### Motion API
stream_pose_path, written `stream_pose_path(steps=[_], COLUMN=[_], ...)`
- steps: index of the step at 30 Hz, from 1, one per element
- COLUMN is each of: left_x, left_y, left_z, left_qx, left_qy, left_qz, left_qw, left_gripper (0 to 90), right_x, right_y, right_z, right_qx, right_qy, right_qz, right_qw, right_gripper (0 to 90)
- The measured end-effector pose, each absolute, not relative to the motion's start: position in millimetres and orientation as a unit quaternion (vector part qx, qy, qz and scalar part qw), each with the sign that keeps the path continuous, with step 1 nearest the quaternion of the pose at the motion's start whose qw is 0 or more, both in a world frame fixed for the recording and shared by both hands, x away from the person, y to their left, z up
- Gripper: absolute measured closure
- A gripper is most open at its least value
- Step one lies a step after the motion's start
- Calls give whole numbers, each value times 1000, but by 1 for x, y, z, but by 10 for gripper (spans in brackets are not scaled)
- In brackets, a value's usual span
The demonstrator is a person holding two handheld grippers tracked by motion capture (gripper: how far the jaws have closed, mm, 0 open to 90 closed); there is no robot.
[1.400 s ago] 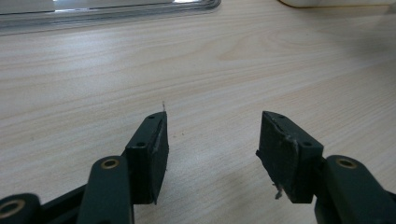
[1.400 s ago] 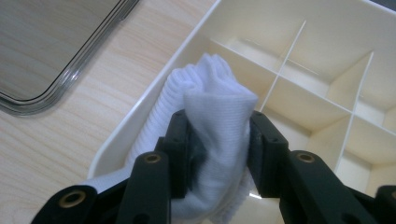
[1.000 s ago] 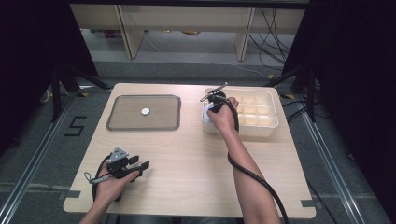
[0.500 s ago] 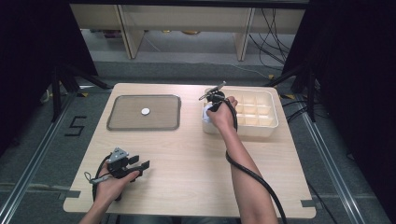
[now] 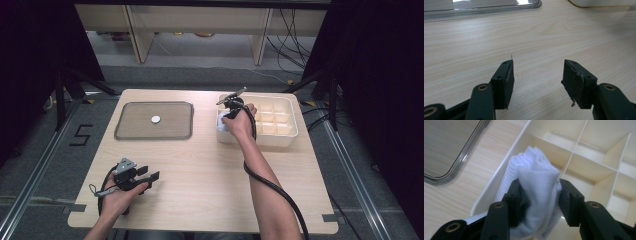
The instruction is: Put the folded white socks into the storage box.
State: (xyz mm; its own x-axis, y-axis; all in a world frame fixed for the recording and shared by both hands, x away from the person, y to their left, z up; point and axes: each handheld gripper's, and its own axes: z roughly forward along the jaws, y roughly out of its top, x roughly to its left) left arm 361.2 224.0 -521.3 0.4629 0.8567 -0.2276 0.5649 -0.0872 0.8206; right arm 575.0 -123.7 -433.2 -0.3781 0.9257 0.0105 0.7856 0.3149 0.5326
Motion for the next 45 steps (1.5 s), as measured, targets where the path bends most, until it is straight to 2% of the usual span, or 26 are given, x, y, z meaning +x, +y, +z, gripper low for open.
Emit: stream_pose_path(steps=[14,22,27,35,40,45], left_x=[360,360,360,360,360,360], left_y=[224,224,224,225,225,225], left_z=[-521,-521,-521,-521,-520,-519], left_qx=[719,718,717,717,716,716], left_qy=[498,496,498,497,495,496], left_qz=[159,156,155,157,157,159], left_qw=[458,462,462,462,467,464], left_gripper=[422,422,423,423,422,422], right_x=[572,568,564,560,558,561], right_y=[-128,-134,-136,-131,-128,-128], right_z=[-423,-413,-412,-413,-411,-418], right_qx=[544,547,573,598,594,579], right_qy=[786,779,769,756,761,774], right_qz=[249,257,243,242,240,231], right_qw=[156,167,143,108,107,108], right_gripper=[465,441,437,506,517,583])
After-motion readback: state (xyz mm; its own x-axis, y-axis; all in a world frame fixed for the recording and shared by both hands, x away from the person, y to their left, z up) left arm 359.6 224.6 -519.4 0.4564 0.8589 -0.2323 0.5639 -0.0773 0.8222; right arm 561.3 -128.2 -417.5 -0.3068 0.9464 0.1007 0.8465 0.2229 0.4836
